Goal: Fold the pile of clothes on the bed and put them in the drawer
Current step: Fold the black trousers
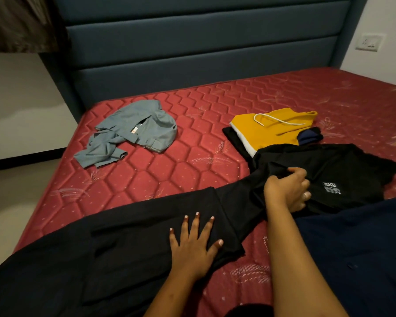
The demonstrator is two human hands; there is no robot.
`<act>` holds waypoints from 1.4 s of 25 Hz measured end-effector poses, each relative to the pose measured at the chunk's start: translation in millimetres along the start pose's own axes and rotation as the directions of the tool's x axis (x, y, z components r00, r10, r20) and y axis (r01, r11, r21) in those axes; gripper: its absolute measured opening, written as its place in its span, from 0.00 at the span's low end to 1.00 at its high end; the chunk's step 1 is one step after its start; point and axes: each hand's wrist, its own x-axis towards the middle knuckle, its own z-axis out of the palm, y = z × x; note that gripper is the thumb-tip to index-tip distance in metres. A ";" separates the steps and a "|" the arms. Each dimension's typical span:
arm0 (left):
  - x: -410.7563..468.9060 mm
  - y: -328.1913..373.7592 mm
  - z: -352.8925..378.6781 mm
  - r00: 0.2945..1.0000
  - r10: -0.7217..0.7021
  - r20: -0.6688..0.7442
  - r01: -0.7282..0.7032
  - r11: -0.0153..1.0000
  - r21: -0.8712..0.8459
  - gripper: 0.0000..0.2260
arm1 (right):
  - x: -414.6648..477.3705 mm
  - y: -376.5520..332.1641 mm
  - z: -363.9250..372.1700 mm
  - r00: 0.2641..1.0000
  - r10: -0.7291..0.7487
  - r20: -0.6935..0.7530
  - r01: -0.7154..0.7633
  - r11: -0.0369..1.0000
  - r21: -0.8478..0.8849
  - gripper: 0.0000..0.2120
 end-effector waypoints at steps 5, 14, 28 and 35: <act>-3.8 -1.4 -2.4 0.999 0.017 0.030 -0.017 1.000 0.009 0.51 | -16.2 25.4 29.6 0.639 0.232 0.733 0.199 0.871 -0.449 0.26; -3.2 -2.3 -0.7 0.999 0.017 0.028 -0.017 1.000 0.007 0.51 | -22.9 21.2 24.1 0.910 -0.061 0.411 0.182 0.947 -0.264 0.43; -1.9 -2.8 -3.9 0.995 0.019 0.097 -0.018 1.000 -0.008 0.53 | -47.0 -40.1 -11.7 0.576 -0.225 0.786 -0.725 0.302 0.619 0.09; 4.6 -1.4 -8.5 0.986 0.000 0.166 0.005 1.000 -0.031 0.57 | -30.4 -50.3 -14.4 0.730 -0.390 0.561 -0.574 0.096 0.814 0.42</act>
